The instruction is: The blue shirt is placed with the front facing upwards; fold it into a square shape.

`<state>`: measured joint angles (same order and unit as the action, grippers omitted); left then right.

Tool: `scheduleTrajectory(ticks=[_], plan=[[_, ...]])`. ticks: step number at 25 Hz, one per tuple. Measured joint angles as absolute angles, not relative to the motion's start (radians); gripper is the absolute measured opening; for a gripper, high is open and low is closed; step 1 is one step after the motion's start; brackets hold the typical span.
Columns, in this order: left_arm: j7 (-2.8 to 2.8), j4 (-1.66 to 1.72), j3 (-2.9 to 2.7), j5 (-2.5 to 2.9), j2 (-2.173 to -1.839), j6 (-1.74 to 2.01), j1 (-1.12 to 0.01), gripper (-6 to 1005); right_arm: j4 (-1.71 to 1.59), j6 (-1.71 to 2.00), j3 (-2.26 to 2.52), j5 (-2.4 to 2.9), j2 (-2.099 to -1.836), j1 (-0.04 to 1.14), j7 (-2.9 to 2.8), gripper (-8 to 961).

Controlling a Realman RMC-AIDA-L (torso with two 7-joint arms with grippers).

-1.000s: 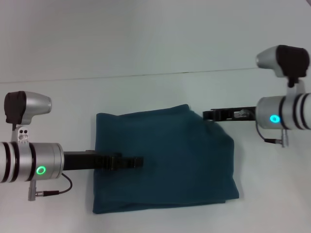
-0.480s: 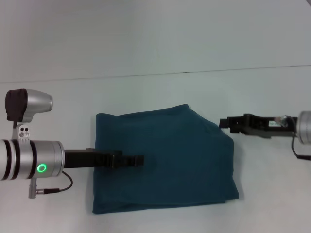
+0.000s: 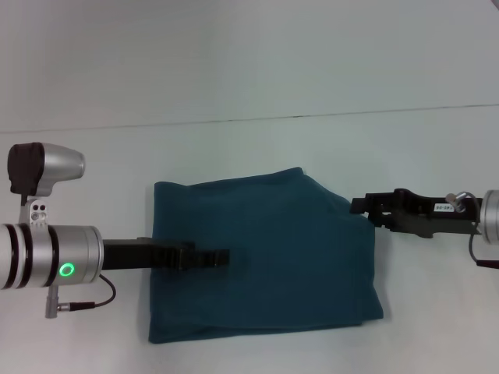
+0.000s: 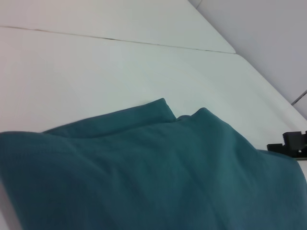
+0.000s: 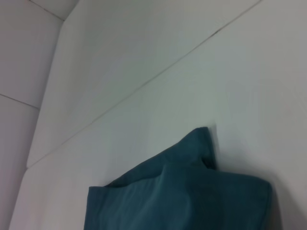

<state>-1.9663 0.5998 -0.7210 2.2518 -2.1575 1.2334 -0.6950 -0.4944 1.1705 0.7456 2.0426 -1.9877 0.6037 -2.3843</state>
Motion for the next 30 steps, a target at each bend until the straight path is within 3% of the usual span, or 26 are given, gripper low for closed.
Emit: scheduleTrajectory(ticks=[9, 18, 30], plan=[[-1.963, 0.600, -0.721, 2.251, -2.158, 1.229, -0.693, 872, -0.424, 1.096, 0.743, 2.041, -1.993, 0.632, -2.382, 541], [-1.961, 0.600, -0.721, 2.250, -2.160, 1.213, -0.695, 873, -0.413, 1.043, 0.738, 1.977, -2.032, 0.660, -2.346, 537], [-1.960, 0.600, -0.721, 2.251, -2.160, 1.203, -0.695, 872, -0.398, 0.983, 0.741, 1.895, -2.047, 0.666, -2.271, 520]])
